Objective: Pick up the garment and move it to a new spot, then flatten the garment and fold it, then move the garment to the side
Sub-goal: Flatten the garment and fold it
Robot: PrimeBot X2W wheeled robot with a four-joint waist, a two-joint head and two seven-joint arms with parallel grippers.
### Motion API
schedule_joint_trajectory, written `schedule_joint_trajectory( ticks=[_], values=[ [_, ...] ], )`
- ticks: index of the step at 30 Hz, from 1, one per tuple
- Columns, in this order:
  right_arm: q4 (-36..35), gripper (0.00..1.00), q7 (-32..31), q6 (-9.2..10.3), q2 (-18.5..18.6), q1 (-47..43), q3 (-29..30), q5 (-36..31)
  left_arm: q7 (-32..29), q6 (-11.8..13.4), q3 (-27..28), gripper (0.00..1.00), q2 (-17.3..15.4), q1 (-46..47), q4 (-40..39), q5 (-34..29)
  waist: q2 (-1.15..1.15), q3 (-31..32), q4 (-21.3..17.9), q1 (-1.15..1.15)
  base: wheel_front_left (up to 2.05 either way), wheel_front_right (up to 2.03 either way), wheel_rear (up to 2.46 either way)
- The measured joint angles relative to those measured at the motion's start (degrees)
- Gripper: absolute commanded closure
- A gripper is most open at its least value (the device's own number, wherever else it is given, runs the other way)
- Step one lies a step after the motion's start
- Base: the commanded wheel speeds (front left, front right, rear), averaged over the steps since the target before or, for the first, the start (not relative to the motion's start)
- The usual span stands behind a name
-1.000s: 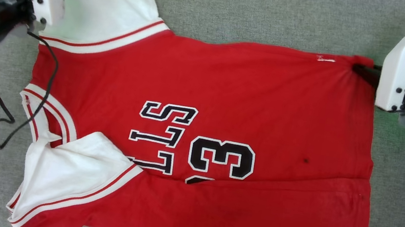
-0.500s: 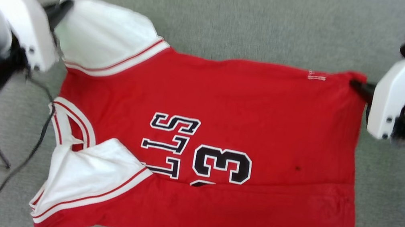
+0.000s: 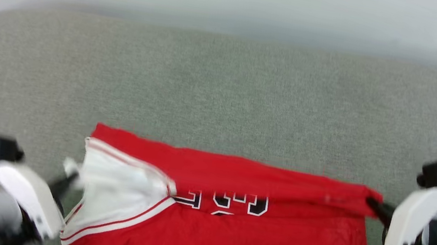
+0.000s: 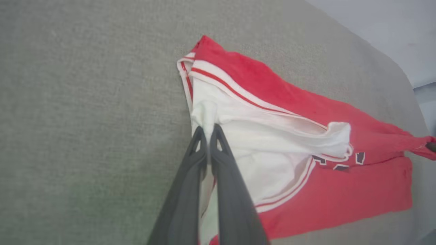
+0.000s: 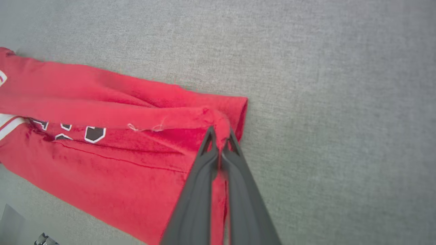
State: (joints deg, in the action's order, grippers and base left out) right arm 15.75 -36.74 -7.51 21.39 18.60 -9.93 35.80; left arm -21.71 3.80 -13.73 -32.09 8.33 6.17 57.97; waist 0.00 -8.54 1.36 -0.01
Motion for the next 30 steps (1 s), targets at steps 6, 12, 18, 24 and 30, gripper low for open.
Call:
schedule_joint_trajectory(
  ticks=[6,12,18,24,30],
  values=[
    [3.38,0.00,4.68,0.00,-2.79,-7.16,2.10,0.03,2.34,0.56,-1.07,0.73,3.36,-6.36,2.10,1.02,0.00,1.62,-0.26,0.00,0.00,0.00,0.00],
    [3.28,0.00,10.17,0.00,-3.61,-9.94,2.23,1.13,10.23,0.94,-0.93,0.00,4.15,-8.18,1.15,-3.26,0.00,3.10,-1.53,0.00,0.00,0.00,0.00],
    [-1.82,0.00,10.18,0.01,-1.80,-11.83,5.41,1.77,21.69,2.44,-0.53,0.00,5.36,-7.57,-5.01,-10.90,0.00,5.10,-2.70,0.00,0.00,0.00,0.00],
    [-5.75,0.00,1.93,0.01,0.25,-12.04,10.25,1.22,28.26,5.22,-1.78,0.00,6.98,-6.59,-9.10,-17.31,0.00,7.84,-3.12,0.00,0.00,0.00,0.00],
    [-9.18,0.00,-10.72,0.01,-0.12,-12.35,14.70,-0.48,32.30,9.13,-3.60,0.00,8.56,-6.54,-10.49,-23.19,0.00,9.31,-1.27,0.00,0.00,0.00,0.00]
  ],
)
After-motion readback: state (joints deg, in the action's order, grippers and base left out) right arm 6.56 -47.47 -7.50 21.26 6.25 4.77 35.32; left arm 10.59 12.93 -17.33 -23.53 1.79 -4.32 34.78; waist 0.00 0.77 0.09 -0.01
